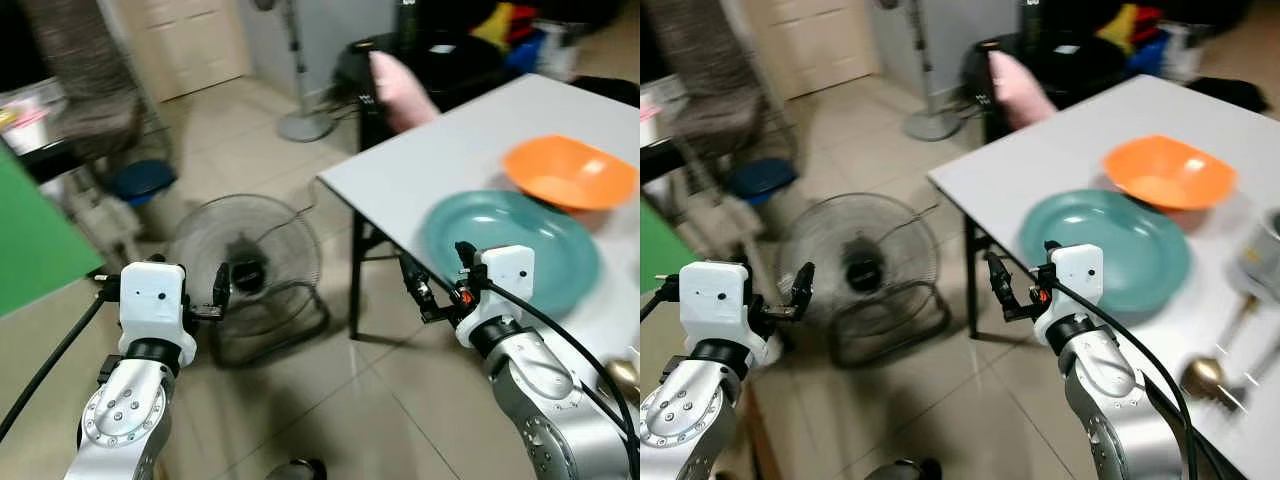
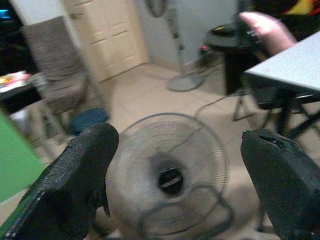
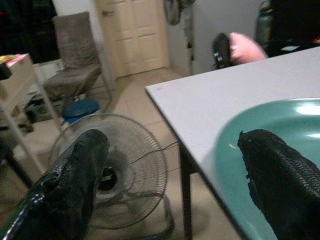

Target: Setting the table

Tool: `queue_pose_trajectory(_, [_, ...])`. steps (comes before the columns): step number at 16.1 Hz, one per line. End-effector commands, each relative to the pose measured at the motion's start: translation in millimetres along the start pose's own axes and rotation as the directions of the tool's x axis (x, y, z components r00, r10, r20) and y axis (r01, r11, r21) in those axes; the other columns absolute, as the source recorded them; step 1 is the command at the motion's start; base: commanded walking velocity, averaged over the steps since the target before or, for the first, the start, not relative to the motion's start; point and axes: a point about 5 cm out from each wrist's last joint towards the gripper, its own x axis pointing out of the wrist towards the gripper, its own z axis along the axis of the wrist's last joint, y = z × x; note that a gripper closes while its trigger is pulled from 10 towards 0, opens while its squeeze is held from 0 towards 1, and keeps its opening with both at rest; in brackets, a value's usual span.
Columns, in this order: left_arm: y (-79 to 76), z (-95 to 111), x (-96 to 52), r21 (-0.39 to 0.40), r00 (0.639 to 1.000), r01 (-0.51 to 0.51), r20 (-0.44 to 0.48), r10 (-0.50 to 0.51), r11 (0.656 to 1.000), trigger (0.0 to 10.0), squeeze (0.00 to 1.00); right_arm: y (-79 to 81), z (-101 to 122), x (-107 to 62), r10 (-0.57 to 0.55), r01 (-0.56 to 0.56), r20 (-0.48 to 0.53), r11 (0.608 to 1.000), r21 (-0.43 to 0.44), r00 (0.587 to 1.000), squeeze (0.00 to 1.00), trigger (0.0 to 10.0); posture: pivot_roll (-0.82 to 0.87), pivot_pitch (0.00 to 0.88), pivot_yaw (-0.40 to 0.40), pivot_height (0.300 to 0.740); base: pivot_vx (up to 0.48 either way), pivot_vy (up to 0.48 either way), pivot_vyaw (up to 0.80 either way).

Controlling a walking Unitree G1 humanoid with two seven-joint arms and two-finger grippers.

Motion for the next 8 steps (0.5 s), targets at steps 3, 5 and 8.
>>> queue_pose_trajectory(3, [5.1, 4.2, -1.0, 0.031, 0.999, -0.031, 0.013, 0.030, 0.999, 10.0, 0.00, 4.5, -2.6, 4.5, 0.026, -0.026, -0.036, 1.000, 0.009, 0.999, 0.00, 10.0, -0.03, 0.000, 0.110, 0.740, -0.094, 0.000, 0.00])
queue_pose_trajectory(5, [3.8, 4.5, 0.3, 0.051, 1.000, -0.022, 0.012, 0.021, 0.998, 10.0, 0.00, 3.0, -5.1, 5.1, -0.004, 0.002, -0.054, 0.999, -0.038, 0.999, 0.00, 10.0, -0.04, 0.000, 0.122, 0.740, -0.306, 0.000, 0.00])
queue_pose_trajectory(8, [2.4, 5.6, 5.1, 0.055, 1.000, -0.014, 0.018, 0.013, 0.998, 10.0, 0.00, -2.0, -4.8, 6.6, -0.093, 0.087, -0.036, 0.986, -0.139, 0.995, 0.00, 10.0, -0.05, 0.000, 0.134, 0.740, -0.312, 0.000, 0.00])
